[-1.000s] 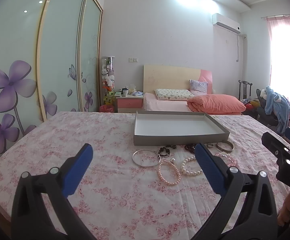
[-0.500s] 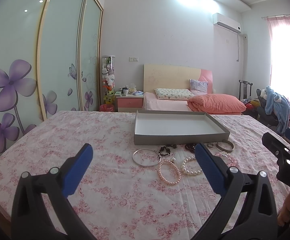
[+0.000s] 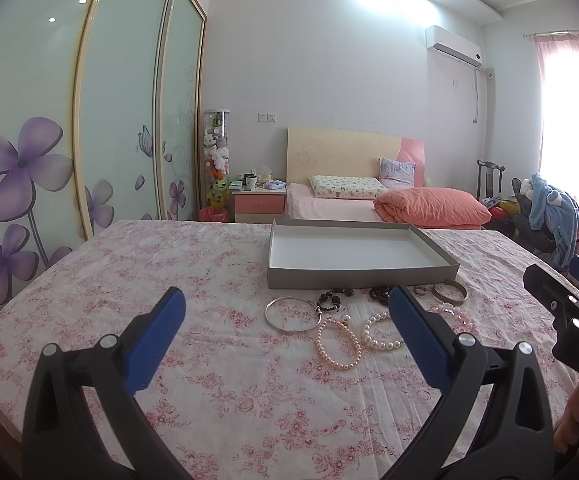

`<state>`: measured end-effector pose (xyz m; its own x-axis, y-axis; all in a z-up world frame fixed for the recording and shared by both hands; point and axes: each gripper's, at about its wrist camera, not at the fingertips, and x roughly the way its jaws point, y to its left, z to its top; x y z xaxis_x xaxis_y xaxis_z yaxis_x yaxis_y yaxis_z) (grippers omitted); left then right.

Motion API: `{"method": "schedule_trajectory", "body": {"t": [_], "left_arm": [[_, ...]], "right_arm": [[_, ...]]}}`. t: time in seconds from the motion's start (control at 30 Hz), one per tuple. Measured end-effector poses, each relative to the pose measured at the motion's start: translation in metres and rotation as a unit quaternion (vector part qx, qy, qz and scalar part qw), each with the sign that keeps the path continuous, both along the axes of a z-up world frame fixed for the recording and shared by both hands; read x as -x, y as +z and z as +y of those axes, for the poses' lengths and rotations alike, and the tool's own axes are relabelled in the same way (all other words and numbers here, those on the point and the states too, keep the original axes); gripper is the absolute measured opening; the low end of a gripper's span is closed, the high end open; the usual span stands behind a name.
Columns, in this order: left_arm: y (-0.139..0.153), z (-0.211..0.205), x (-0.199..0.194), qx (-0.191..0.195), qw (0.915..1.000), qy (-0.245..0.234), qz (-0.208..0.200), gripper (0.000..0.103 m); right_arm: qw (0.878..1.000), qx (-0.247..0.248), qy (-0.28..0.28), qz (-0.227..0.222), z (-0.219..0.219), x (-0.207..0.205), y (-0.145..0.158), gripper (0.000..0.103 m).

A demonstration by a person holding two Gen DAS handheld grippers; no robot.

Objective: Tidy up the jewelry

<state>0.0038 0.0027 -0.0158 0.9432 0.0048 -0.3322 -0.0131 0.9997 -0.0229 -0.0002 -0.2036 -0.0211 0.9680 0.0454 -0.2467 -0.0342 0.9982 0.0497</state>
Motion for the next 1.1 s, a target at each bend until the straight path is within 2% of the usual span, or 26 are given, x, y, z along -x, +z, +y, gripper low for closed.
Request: {"method": "schedule_trajectory", "body": {"t": [0.4, 0.47, 0.63, 0.73, 0.77, 0.83, 0.87, 0.93, 1.1], "left_arm": [[-0.007, -0.001, -0.002, 0.001, 1.0000, 0.000, 0.008, 0.099], [-0.009, -0.001, -0.005, 0.001, 0.9999, 0.001, 0.016, 0.099], [-0.016, 0.006, -0.027, 0.014, 0.9974, -0.002, 0.071, 0.099], [-0.024, 0.018, -0.047, 0.044, 0.9911, -0.008, 0.126, 0.099], [-0.028, 0.023, -0.054, 0.059, 0.9873, -0.012, 0.147, 0.099], [-0.034, 0.030, -0.064, 0.079, 0.9815, -0.018, 0.173, 0.099], [-0.038, 0.032, -0.069, 0.089, 0.9781, -0.023, 0.187, 0.099], [-0.043, 0.034, -0.076, 0.096, 0.9746, -0.027, 0.200, 0.099], [-0.052, 0.028, -0.088, 0.077, 0.9707, -0.035, 0.225, 0.099]], "right_arm": [[1.000, -0.002, 0.001, 0.007, 0.001, -0.002, 0.001, 0.101], [1.000, -0.006, 0.004, 0.015, -0.001, -0.015, -0.012, 0.101], [0.997, -0.024, 0.002, 0.080, -0.013, -0.038, -0.026, 0.101], [0.990, -0.038, -0.003, 0.134, -0.022, -0.058, -0.037, 0.100], [0.988, -0.039, -0.006, 0.147, -0.025, -0.062, -0.039, 0.097], [0.982, -0.040, -0.013, 0.182, -0.029, -0.077, -0.046, 0.077], [0.978, -0.042, -0.016, 0.203, -0.032, -0.086, -0.051, 0.072], [0.970, -0.053, -0.015, 0.237, -0.036, -0.100, -0.059, 0.056], [0.955, -0.042, -0.016, 0.294, -0.036, -0.127, -0.075, 0.037]]}}
